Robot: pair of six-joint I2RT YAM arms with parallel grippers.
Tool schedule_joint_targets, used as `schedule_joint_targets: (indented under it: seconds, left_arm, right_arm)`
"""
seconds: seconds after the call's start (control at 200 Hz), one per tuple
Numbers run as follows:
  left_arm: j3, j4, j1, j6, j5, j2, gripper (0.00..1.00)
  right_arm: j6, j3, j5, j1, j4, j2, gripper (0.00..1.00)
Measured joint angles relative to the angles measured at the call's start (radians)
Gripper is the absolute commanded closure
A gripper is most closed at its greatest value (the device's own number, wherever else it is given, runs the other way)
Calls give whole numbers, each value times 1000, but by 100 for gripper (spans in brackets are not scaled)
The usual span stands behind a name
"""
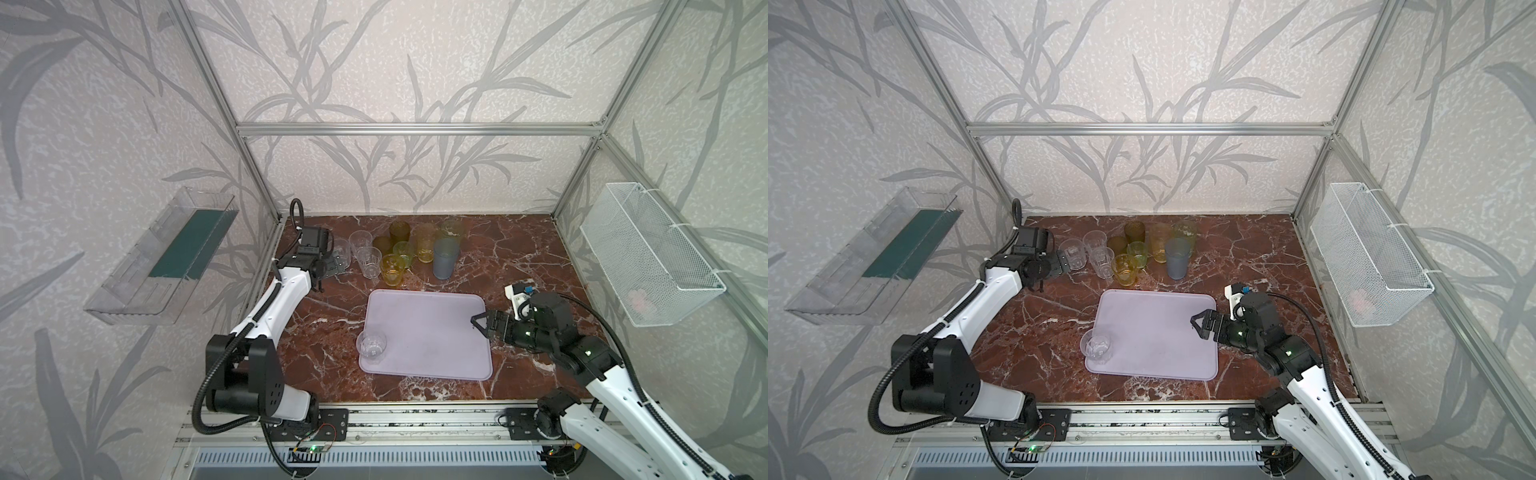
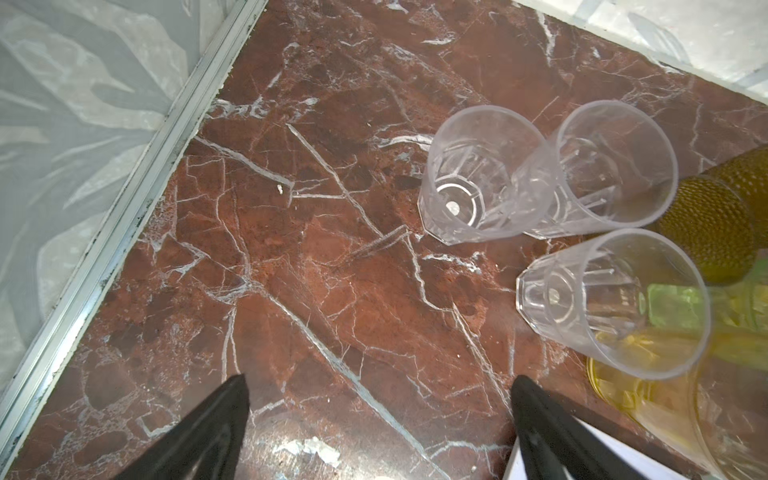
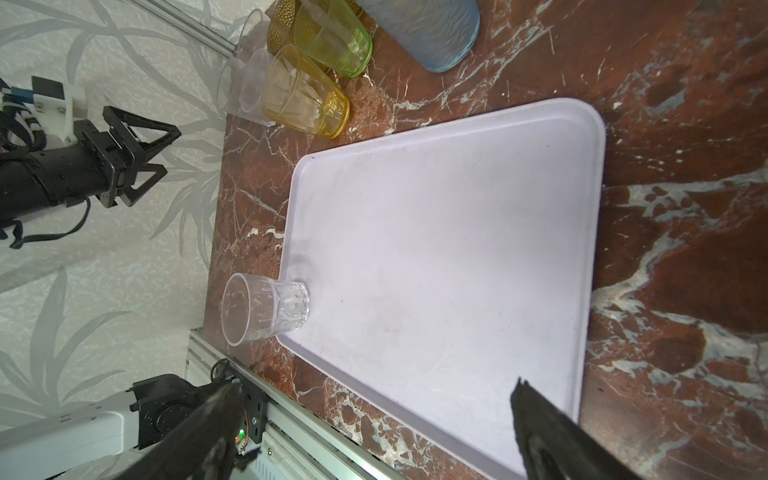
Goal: Place the glasses into the tray
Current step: 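Move the left gripper back over the remaining clear glasses, then lower the left gripper onto another clear glass and close it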
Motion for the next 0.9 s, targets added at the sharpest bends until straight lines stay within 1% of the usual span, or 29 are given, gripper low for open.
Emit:
schedule_joint_targets:
  seconds: [0.155,0.385,0.55,0.655,0.715,0.76,0.86,0.9]
  left_arm:
    - [29,13,37,3,8,53,4]
    - [152,-18,99,2,0,197,4]
    - [164,-31,115,4,8,224,7]
    - [164,-19,114,4,31,224,13]
    - [164,-8,114,4,47,226,18]
    - [164,0,114,11,57,230,21]
    - [171,10,114,17,85,254,27]
    - [179,11,114,21,101,270,28]
  right_arm:
    - [-18,40,19,-6,-3,51,1]
    - [-33,69,53,-8,-11,60,1]
    - [-15,52,47,-8,4,50,1]
    - [7,36,40,-9,12,50,1]
    - [18,33,37,-9,16,52,1]
    - [24,33,36,-9,17,52,1]
    - [33,33,34,-9,20,52,1]
    - [36,33,32,-9,21,51,1]
